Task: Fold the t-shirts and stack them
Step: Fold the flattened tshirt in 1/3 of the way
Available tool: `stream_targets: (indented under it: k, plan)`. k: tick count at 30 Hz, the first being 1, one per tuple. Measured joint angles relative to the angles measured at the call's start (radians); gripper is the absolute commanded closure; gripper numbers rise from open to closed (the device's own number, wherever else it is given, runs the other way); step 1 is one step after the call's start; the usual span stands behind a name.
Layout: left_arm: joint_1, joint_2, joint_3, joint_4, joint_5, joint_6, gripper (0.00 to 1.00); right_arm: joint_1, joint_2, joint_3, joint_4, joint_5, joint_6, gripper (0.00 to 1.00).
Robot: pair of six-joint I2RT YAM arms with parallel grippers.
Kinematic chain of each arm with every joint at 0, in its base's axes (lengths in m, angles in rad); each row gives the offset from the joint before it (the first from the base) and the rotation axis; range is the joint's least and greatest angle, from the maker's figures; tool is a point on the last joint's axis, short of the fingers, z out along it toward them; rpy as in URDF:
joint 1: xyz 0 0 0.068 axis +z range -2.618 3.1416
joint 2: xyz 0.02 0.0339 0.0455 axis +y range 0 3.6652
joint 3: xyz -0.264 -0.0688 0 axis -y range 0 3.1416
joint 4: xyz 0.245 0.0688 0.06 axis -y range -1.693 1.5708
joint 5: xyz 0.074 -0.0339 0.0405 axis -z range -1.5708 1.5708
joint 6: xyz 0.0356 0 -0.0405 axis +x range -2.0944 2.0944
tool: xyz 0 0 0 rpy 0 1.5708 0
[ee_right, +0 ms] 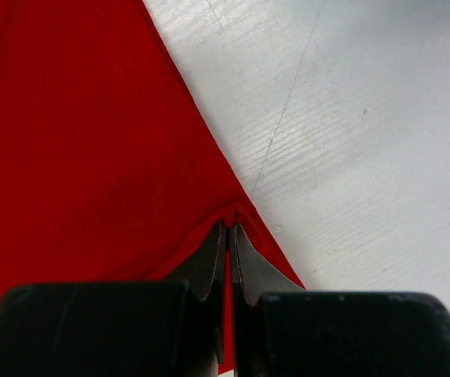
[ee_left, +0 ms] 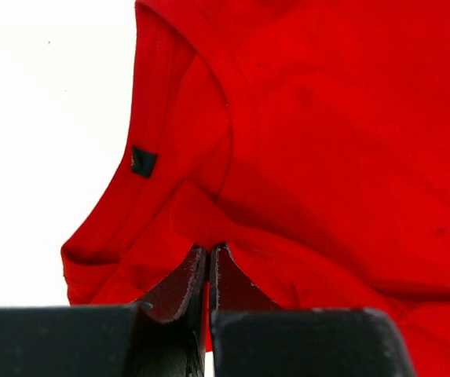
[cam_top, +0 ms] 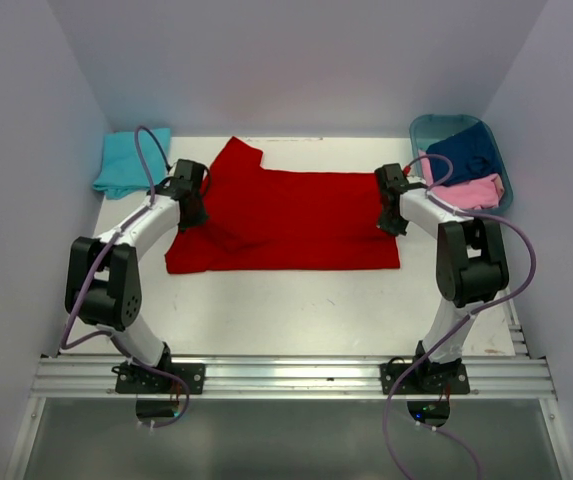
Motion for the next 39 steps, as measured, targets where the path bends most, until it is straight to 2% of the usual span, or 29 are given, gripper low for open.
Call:
stream_targets:
  k: [15,39]
  plan:
    - [0.005,-0.081,-0.001,0.021,-0.02,-0.002,1.0,-0.002,0.002,0.0,0.0,0.004,0.0,1.0]
    - [0.011,-0.081,-0.01,0.01,-0.054,-0.003,1.0,-0.002,-0.006,-0.004,0.013,0.006,0.0,1.0]
